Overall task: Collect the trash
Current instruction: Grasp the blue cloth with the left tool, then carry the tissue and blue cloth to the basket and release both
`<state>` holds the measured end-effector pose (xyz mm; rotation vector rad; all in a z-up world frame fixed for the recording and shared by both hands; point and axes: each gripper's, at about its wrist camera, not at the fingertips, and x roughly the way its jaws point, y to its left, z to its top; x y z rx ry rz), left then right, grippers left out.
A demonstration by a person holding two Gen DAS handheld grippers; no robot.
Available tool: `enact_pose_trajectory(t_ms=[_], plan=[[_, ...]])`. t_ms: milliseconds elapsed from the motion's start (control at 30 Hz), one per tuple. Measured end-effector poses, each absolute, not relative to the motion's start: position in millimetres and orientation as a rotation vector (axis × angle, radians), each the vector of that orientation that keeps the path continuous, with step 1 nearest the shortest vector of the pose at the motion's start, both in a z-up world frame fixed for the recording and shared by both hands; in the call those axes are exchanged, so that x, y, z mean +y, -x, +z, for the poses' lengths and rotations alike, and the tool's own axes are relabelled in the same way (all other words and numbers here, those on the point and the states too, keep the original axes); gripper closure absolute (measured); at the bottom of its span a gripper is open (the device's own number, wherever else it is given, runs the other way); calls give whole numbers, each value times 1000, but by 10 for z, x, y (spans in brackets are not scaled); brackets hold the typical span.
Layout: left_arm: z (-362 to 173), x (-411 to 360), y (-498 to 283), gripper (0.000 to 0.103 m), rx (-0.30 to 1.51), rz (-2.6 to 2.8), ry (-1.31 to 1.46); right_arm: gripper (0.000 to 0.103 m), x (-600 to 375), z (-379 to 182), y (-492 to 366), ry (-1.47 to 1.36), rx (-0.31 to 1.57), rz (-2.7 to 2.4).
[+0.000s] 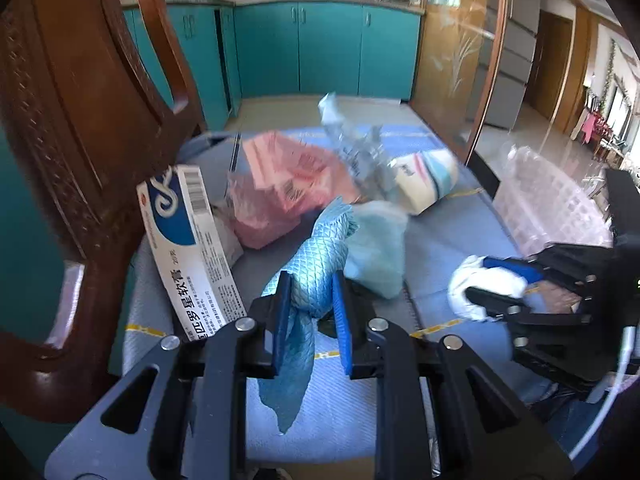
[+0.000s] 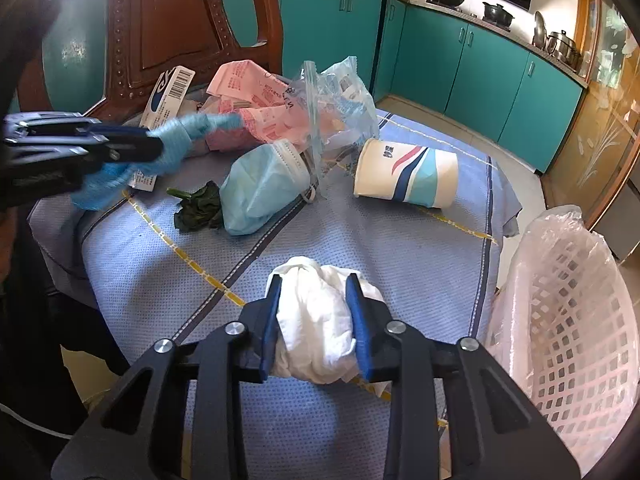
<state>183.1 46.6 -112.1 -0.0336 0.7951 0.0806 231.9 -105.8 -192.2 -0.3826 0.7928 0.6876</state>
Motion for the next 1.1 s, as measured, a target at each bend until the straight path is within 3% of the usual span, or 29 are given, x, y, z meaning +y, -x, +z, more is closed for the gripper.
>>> enact_pose_trajectory(t_ms=[100, 267, 367, 633, 900, 1100], plan=[[-1013, 424, -1755, 81, 771, 66, 42, 69, -1042, -1936, -2310, 389, 790, 678], [-897, 387, -1694, 81, 745, 46, 55, 54, -1027, -1985, -2351, 390, 805, 659], [-855, 360, -1624, 81, 731, 44, 59, 53, -994, -2027, -2364, 398, 812, 653], [-816, 382, -1512, 81, 717, 50, 76, 53, -941, -2086, -2327, 435, 802, 643], [-772, 407, -1463, 81, 698, 65, 88, 66, -977, -2005, -2303, 415, 777, 646], [-744, 417, -1414, 81, 683, 75, 95, 68, -1064, -1801, -2190, 386, 715, 636]])
